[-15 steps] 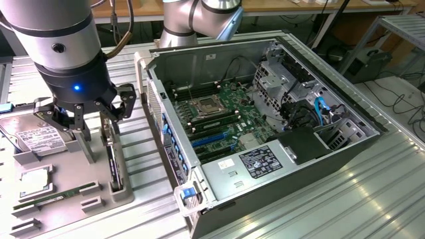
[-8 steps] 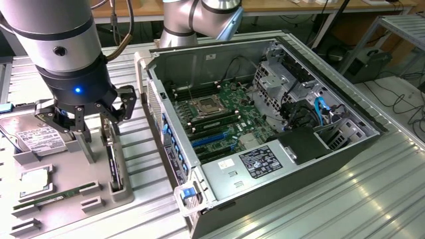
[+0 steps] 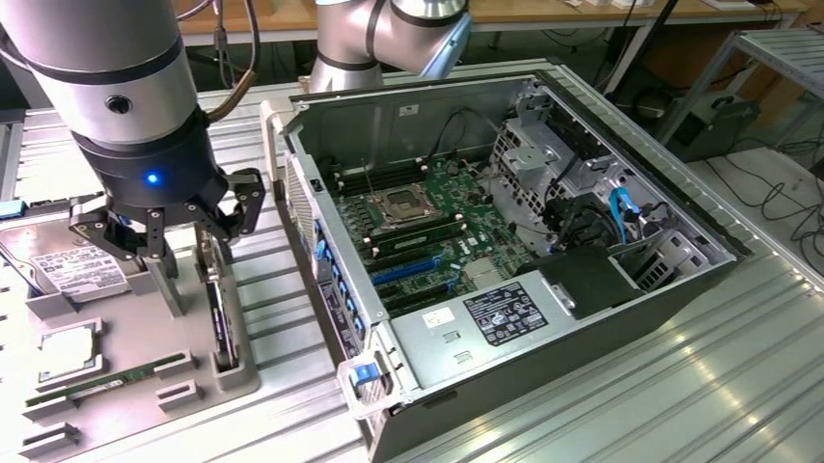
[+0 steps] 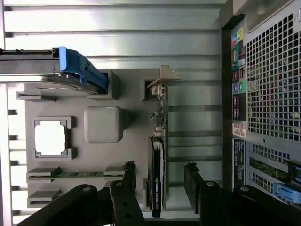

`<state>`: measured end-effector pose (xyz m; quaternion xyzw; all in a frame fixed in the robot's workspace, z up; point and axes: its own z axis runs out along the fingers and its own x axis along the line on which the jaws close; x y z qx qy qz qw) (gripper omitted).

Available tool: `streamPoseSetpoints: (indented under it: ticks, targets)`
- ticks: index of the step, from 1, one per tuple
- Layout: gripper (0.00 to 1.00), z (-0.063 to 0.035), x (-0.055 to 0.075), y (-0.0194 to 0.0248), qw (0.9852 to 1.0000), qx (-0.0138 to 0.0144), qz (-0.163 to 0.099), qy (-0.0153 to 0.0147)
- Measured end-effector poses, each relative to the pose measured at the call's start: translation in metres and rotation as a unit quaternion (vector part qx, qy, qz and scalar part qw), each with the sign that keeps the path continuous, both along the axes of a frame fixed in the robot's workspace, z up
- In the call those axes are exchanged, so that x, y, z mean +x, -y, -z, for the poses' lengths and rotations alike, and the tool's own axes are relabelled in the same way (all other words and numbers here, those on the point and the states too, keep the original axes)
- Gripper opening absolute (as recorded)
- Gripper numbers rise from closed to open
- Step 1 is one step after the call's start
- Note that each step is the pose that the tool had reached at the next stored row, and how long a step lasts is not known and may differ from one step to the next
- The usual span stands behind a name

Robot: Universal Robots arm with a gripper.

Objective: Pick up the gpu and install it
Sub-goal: 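Pick up the gpu and move the gpu toward the slot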

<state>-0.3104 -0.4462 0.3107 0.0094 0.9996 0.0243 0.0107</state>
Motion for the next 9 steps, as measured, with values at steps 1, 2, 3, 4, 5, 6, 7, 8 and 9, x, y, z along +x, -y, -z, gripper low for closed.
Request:
streamPoseSetpoints:
  ticks: [1, 2, 3, 4, 5, 6, 7, 8, 9]
  targets:
    - [0.54, 0.0004, 0.0, 0.0001, 1.0, 0.0, 0.0, 0.0]
    - [0.54, 0.0007, 0.0, 0.0002, 1.0, 0.0001, 0.0, 0.0]
    - [0.54, 0.0011, 0.0, 0.0004, 1.0, 0.0, -0.001, 0.0]
    - [0.54, 0.0014, 0.0, 0.0006, 1.0, 0.0001, -0.001, 0.0]
    - [0.54, 0.0037, 0.0, 0.0011, 1.0, 0.0001, -0.002, 0.0]
    - [0.54, 0.0068, 0.0, 0.0021, 1.0, 0.0001, -0.004, 0.0]
    - [0.54, 0.0085, 0.0, 0.0024, 1.0, 0.0001, -0.004, 0.0]
    - [0.54, 0.01, 0.0, 0.0027, 1.0, 0.0002, -0.005, 0.0]
    - [0.54, 0.0121, 0.0, 0.0033, 1.0, 0.0001, -0.006, 0.0]
